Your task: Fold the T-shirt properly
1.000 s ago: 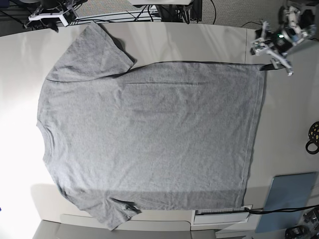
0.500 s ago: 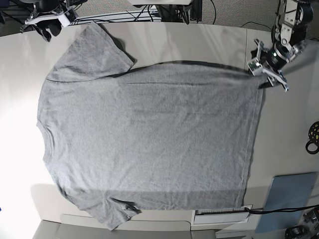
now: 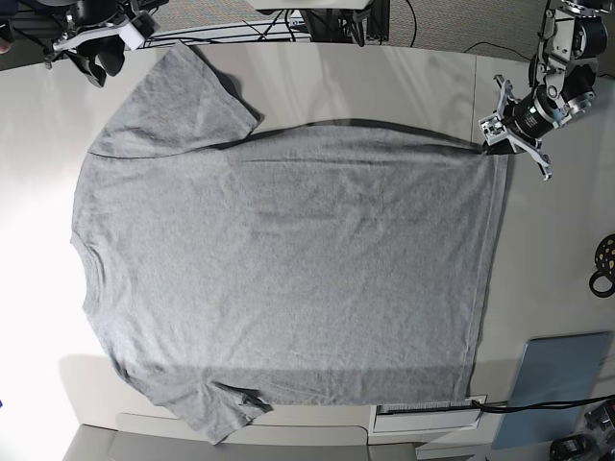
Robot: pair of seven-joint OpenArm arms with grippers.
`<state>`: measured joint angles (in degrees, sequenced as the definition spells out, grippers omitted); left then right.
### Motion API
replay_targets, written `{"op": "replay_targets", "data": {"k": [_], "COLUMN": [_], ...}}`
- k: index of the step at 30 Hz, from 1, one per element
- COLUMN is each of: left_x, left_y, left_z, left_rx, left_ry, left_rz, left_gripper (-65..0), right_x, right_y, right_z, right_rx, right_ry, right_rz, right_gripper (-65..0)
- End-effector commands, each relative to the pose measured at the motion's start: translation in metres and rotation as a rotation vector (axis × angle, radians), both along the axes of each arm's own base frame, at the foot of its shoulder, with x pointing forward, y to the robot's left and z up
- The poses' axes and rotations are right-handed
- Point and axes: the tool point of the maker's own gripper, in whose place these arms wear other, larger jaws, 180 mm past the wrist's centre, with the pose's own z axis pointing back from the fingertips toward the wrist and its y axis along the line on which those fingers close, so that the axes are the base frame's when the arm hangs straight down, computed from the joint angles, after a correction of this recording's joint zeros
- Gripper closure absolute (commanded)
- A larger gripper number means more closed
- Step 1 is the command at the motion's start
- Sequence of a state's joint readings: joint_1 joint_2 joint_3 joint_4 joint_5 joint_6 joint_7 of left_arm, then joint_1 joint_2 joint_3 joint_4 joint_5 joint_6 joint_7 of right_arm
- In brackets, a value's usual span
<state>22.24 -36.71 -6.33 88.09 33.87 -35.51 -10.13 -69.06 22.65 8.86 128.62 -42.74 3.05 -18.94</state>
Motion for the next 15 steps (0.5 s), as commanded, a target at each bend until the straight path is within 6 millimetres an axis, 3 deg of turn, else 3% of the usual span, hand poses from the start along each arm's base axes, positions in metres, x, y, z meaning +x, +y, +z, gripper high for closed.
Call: {"op": "replay_targets", "data": {"k": [1,6,10,15], "left_x": [-0.017,-0.016,-0.016,-0.016], "left_y": [0.005,0.004,0.003,0.003], "left_z": [-0.010,-0.010,-0.011,-0.011], "left_rx": [0.033,0.034,0.029,0.030], "left_ry": [0.078,0.078,0.075,0.075], "left_rz": [-0.024,-0.022,-0.019,-0.019], "left_gripper": [0.0,0.0,0.0,0.0], "right_x": [0.000,-0.012,-0.007,0.014], "right_y": [0.004,0.010,0.011,-0.002], "right_z": [0.002,-0.023,-0.039,-0.040], "right_rx": [-0.016,-0.071,-0.043,-0.055], "right_ry": [0.012,0.164,0.190,0.178], "right_rz": [0.036,0.159,0.215,0.215], "right_gripper": [-20.1,-20.1,-20.2,-32.2]}}
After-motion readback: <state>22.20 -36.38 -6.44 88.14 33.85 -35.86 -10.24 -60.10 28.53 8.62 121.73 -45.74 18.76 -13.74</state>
